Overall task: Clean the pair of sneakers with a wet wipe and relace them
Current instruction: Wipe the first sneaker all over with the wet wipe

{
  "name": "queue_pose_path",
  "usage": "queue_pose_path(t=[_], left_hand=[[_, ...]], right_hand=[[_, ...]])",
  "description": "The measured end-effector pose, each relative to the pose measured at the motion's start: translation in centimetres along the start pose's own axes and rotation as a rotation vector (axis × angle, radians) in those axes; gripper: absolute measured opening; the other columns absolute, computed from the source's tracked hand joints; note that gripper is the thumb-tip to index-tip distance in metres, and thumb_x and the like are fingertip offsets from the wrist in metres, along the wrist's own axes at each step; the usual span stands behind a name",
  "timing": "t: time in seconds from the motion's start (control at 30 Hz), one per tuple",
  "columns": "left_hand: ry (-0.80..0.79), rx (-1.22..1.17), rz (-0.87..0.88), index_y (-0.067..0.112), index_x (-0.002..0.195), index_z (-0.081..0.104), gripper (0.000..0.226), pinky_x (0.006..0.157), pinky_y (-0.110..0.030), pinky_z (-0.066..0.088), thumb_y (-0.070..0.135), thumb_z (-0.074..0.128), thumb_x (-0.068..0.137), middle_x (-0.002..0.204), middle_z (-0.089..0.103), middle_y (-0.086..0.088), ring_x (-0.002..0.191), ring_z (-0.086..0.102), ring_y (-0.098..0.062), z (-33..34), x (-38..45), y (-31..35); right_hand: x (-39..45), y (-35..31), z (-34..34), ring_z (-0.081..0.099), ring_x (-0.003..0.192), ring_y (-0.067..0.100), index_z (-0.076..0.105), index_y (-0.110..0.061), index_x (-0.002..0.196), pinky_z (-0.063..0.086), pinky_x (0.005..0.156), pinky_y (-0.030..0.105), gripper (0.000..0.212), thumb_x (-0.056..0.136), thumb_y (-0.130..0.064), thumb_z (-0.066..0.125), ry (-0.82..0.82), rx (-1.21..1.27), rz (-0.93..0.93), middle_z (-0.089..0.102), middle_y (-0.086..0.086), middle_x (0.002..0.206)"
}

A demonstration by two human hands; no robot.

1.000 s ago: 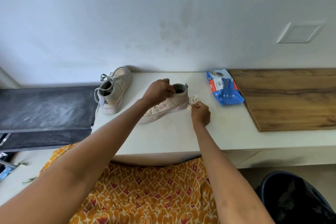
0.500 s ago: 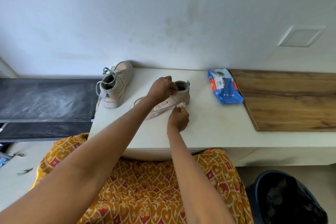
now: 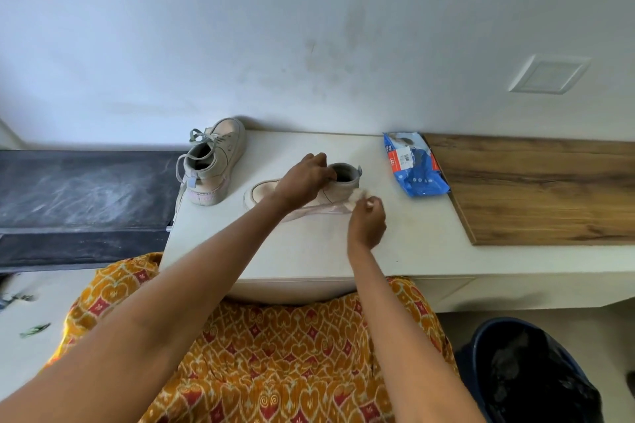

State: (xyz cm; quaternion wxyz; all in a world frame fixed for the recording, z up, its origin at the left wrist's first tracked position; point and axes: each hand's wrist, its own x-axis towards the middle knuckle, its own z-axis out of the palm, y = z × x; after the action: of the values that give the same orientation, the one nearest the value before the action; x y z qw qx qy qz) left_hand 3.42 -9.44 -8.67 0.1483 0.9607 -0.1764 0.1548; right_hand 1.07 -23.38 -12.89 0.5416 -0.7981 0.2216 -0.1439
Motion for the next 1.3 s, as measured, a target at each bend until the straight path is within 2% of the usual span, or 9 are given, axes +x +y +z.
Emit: queue_pose_path(t=[0.1, 0.17, 0.33, 0.53, 0.7, 0.87, 1.0, 1.1, 1.3], left_hand=[[0.084, 0.005, 0.007, 0.01, 0.104, 0.069, 0.026, 0.052, -0.033, 0.045, 0.001, 0.062, 0.081, 0.088, 0.057, -0.013, 0.073, 0.05, -0.031, 0.8, -1.3, 0.8], [0.095, 0.011, -0.042, 0.009, 0.112, 0.066, 0.029, 0.051, -0.036, 0.048, 0.007, 0.06, 0.083, 0.095, 0.057, -0.015, 0.078, 0.052, -0.033, 1.3, -2.1, 1.8], [0.032, 0.159, -0.093, 0.013, 0.089, 0.067, 0.018, 0.039, -0.03, 0.048, 0.014, 0.073, 0.073, 0.088, 0.057, -0.015, 0.068, 0.054, -0.03, 1.4, -2.0, 4.0], [0.052, -0.109, -0.192, 0.012, 0.113, 0.067, 0.026, 0.063, -0.039, 0.044, 0.012, 0.057, 0.089, 0.094, 0.062, -0.015, 0.083, 0.056, -0.036, 0.0, -1.1, 2.2], [0.031, -0.222, -0.204, 0.011, 0.118, 0.065, 0.028, 0.071, -0.035, 0.043, 0.011, 0.052, 0.093, 0.099, 0.064, -0.011, 0.092, 0.058, -0.031, -0.4, -1.0, 1.1], [0.038, -0.178, -0.159, 0.011, 0.114, 0.067, 0.03, 0.069, -0.037, 0.045, 0.006, 0.052, 0.089, 0.097, 0.062, -0.014, 0.087, 0.056, -0.034, 0.0, -1.3, 1.7], [0.031, -0.145, -0.156, 0.013, 0.114, 0.067, 0.029, 0.066, -0.035, 0.041, 0.009, 0.051, 0.09, 0.095, 0.06, -0.013, 0.085, 0.055, -0.033, -0.2, -1.1, 1.8], [-0.004, -0.084, -0.177, 0.019, 0.117, 0.065, 0.03, 0.064, -0.033, 0.039, 0.018, 0.049, 0.093, 0.099, 0.058, -0.009, 0.091, 0.053, -0.028, -0.4, -0.7, 2.3], [-0.088, 0.155, -0.158, 0.015, 0.117, 0.06, 0.03, 0.061, -0.037, 0.045, 0.026, 0.047, 0.093, 0.112, 0.05, -0.011, 0.098, 0.047, -0.029, 0.2, -0.7, 4.1]], right_hand=[[1.3, -0.6, 0.2, 0.06, 0.096, 0.022, 0.061, -0.016, 0.119, 0.04, 0.066, 0.023, 0.028, 0.096, -0.022, 0.047, 0.028, -0.031, -0.121, 0.066, 0.006, 0.11], [1.0, 0.2, 0.8, 0.059, 0.092, 0.021, 0.065, -0.015, 0.115, 0.041, 0.065, 0.025, 0.027, 0.096, -0.027, 0.049, 0.016, -0.102, -0.184, 0.068, 0.005, 0.103], [0.8, 3.8, 0.5, 0.054, 0.087, 0.023, 0.069, -0.012, 0.102, 0.038, 0.062, 0.026, 0.019, 0.092, -0.02, 0.055, -0.009, -0.262, -0.191, 0.068, 0.009, 0.094], [1.5, -0.3, -0.1, 0.057, 0.076, 0.017, 0.057, -0.012, 0.103, 0.042, 0.059, 0.026, 0.017, 0.088, -0.021, 0.06, 0.035, 0.022, -0.304, 0.064, 0.004, 0.088], [-1.1, 2.0, 0.9, 0.044, 0.071, 0.013, 0.055, -0.005, 0.087, 0.026, 0.055, 0.012, 0.007, 0.085, -0.009, 0.06, -0.145, -0.154, -0.452, 0.054, 0.006, 0.078], [-1.8, 3.9, 0.2, 0.045, 0.07, 0.014, 0.063, -0.009, 0.092, 0.034, 0.061, 0.022, 0.007, 0.087, -0.011, 0.059, -0.19, -0.178, -0.402, 0.051, 0.004, 0.078], [-1.1, 1.0, 0.0, 0.048, 0.072, 0.01, 0.063, -0.015, 0.102, 0.033, 0.055, 0.013, 0.013, 0.09, -0.016, 0.058, -0.029, -0.053, -0.499, 0.058, 0.0, 0.08], [-0.6, 1.0, 0.3, 0.049, 0.071, 0.011, 0.062, -0.014, 0.089, 0.029, 0.053, 0.01, 0.007, 0.09, -0.02, 0.058, -0.053, -0.153, -0.546, 0.062, 0.003, 0.078], [1.1, 3.8, -0.3, 0.057, 0.079, 0.022, 0.063, -0.012, 0.091, 0.037, 0.058, 0.022, 0.014, 0.091, -0.025, 0.057, -0.13, -0.237, -0.386, 0.063, 0.009, 0.084]])
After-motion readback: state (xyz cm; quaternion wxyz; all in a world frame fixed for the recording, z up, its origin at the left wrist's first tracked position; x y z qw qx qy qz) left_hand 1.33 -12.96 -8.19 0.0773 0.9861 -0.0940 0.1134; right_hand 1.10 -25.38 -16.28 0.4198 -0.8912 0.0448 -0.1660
